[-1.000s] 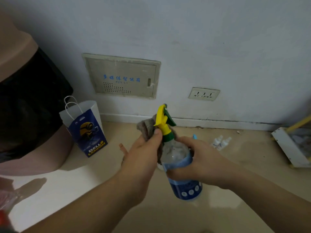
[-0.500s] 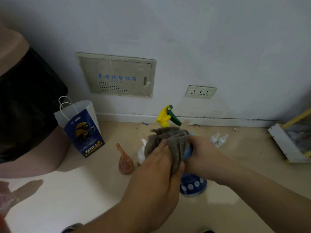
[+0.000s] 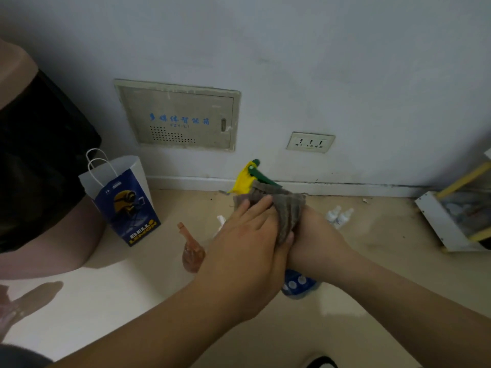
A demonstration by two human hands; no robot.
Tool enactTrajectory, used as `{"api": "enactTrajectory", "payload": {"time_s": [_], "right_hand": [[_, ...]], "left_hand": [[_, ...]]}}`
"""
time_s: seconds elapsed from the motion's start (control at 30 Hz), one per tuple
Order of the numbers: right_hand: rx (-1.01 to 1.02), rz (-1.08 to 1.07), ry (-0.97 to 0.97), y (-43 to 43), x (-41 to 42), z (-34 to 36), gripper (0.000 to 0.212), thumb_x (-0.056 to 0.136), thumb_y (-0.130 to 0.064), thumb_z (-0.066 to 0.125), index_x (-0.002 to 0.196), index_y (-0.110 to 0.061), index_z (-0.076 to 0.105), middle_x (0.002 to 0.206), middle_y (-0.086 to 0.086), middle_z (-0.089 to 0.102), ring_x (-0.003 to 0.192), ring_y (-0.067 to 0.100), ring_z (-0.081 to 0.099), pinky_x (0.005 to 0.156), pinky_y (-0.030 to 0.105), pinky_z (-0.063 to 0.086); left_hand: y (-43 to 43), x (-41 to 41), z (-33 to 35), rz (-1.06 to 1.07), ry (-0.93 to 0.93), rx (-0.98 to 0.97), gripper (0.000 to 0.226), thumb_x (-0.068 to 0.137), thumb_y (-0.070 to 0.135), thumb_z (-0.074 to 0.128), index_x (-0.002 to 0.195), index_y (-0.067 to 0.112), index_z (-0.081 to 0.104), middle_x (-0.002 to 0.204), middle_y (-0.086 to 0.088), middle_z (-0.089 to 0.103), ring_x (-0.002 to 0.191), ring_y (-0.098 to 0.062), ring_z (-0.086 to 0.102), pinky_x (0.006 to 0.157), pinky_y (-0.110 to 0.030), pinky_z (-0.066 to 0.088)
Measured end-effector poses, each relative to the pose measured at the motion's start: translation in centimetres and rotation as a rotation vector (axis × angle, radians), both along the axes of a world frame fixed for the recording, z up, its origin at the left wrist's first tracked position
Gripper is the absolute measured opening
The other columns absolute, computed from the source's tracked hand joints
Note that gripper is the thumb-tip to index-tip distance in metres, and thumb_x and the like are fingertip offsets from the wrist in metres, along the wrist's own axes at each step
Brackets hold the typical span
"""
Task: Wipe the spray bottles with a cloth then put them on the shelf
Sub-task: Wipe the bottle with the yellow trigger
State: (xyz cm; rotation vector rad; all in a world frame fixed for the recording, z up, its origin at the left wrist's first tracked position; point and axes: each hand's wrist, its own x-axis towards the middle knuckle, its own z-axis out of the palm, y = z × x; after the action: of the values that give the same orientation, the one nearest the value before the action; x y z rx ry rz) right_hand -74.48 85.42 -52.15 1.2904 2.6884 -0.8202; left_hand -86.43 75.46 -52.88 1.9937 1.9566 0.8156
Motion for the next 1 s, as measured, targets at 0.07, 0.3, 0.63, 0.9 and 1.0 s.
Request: {"api": "enactTrajectory", "payload": {"time_s": [0.07,0.3,0.63,0.9,1.0], "right_hand": [[-0.037,-0.054,0.045,1.1,0.4,0.4,0.039,0.087,-0.033,0.078,0.123,-0.027,0.065,0.121,-0.005,0.071,0.114,0.014,0.066,0.101,0.035,0.054],[-0.643,-0.457,0.661,2.6,2.1,1.0,0.091,0.047,-0.012,0.103,0.127,-0.017,0.059,0.118,0.005,0.076,0.104,0.029,0.075,0.087,0.045,0.063],[-0.964,-0.266,0.76,1.1,1.3,0.5,0.058,0.078,-0.014,0.077,0.133,-0.004,0.061,0.132,0.021,0.068,0.12,0.041,0.067,0.101,0.057,0.056],[-0.626,-0.338,0.684,1.5,1.3,0.6,0.043,0.082,-0.039,0.072,0.122,-0.024,0.07,0.108,0.003,0.081,0.101,0.023,0.077,0.078,0.03,0.06],[-0.452,-0.318,0.653,1.4,1.0,1.0,0.04,0.075,-0.042,0.078,0.112,-0.027,0.079,0.098,0.0,0.078,0.087,0.009,0.075,0.07,0.02,0.058]], "left_hand": [[-0.9,0.0,-0.6,0.012,-0.166,0.012,0.046,0.105,0.043,0.033,0.148,0.034,0.047,0.147,0.019,0.052,0.136,0.007,0.041,0.115,-0.022,0.035],[0.3,-3.3,-0.5,0.633,-1.337,-0.329,0.015,0.102,0.044,0.054,0.11,0.038,0.065,0.119,-0.004,0.069,0.109,-0.03,0.067,0.1,-0.055,0.052],[1.5,-3.3,1.4,0.128,-1.454,-0.359,0.046,0.095,0.05,0.062,0.133,0.024,0.065,0.126,-0.004,0.073,0.117,-0.025,0.069,0.104,-0.048,0.052],[1.5,-3.6,0.2,0.113,-1.253,-0.271,0.054,0.08,0.005,0.083,0.128,0.018,0.061,0.115,-0.007,0.076,0.105,-0.03,0.074,0.091,-0.055,0.06],[1.4,-3.5,0.0,0.15,-1.151,-0.187,0.053,0.078,-0.003,0.081,0.124,0.016,0.063,0.108,-0.003,0.077,0.098,-0.02,0.076,0.082,-0.038,0.064]]}}
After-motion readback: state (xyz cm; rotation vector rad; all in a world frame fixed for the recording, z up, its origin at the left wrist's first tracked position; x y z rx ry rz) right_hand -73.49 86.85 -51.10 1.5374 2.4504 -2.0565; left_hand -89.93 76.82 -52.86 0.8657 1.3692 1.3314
